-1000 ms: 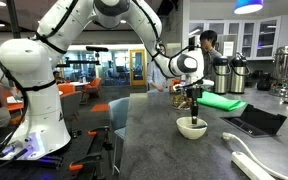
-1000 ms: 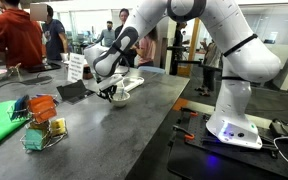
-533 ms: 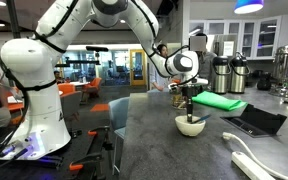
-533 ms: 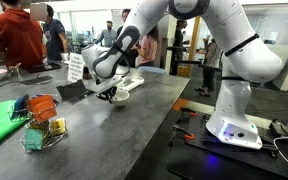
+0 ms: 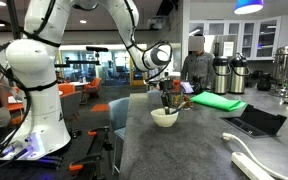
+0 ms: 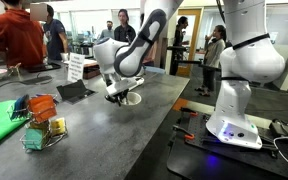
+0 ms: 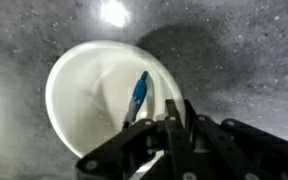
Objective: Move the bowl forward
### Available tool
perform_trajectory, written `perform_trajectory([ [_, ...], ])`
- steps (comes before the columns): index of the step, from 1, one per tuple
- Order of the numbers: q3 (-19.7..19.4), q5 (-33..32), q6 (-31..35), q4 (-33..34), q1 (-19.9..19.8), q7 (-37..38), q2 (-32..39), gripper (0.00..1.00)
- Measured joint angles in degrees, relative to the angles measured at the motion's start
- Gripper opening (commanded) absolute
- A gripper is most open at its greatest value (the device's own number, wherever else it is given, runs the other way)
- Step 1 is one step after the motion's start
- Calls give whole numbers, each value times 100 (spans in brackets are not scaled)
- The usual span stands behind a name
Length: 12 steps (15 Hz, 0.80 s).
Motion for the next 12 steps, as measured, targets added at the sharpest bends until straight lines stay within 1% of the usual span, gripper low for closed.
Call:
perform_trajectory([
  [3, 40, -139, 531, -877, -103, 374, -486, 2],
  [6, 100, -143, 1197, -1499, -430, 340, -756, 2],
  [9, 125, -126, 1667, -1790, -724, 117, -824, 2],
  [12, 157, -38, 1680, -1819, -891, -172, -801, 2],
])
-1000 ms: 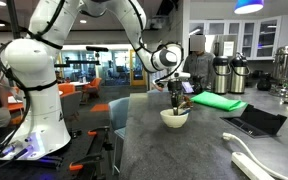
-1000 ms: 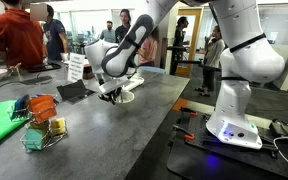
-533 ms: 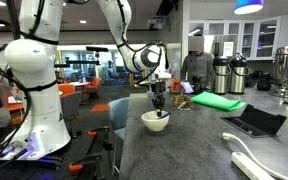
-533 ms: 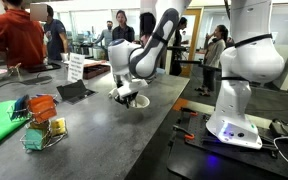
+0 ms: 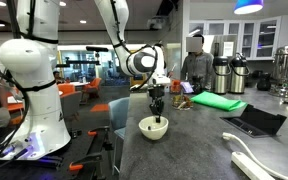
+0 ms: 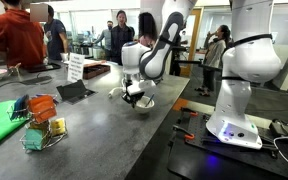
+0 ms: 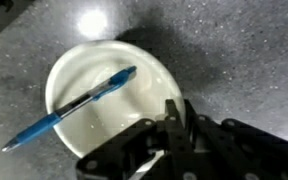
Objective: Move the bowl forward
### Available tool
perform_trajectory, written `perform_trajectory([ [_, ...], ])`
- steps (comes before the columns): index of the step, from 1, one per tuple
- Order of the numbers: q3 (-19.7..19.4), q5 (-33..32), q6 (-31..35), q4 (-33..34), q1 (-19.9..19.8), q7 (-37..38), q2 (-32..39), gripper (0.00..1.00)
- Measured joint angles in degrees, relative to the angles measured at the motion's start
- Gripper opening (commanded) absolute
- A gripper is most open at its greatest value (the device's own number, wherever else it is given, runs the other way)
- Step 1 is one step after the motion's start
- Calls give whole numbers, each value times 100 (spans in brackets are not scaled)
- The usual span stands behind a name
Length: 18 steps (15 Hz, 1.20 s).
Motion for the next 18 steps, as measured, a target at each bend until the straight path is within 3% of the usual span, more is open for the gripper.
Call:
perform_trajectory([
  [4, 83, 189, -5, 0, -69, -249, 79, 2],
  [5, 91, 233, -5, 0, -69, -270, 96, 35],
  [7, 92, 262, -6, 2, -69, -271, 123, 43],
  [11, 90, 215, -166, 68, -31, -269, 99, 73],
  [14, 371, 529, -597, 145, -28, -559, -219, 95],
  [15, 509, 681, -837, 171, -29, -723, -416, 100],
  [18, 819, 872, -1917, 324, -42, -1026, -1126, 100],
])
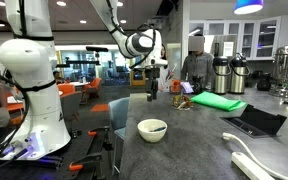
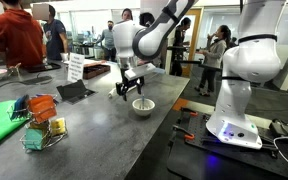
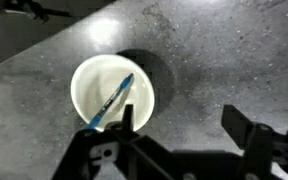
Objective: Move the bowl forward
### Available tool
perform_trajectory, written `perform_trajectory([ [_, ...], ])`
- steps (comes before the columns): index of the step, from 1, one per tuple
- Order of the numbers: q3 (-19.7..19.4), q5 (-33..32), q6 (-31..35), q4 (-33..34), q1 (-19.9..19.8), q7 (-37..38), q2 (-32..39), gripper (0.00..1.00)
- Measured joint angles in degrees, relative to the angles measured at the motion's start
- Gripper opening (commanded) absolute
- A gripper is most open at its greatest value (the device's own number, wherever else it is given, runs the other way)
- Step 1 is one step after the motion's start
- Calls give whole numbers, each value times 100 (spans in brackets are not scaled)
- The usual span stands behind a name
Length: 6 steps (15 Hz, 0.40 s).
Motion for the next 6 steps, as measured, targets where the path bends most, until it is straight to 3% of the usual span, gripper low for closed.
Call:
perform_trajectory([
  [3, 112, -149, -706, 111, -140, -70, -552, 100],
  [6, 193, -197, -871, 131, -346, -386, -777, 100],
])
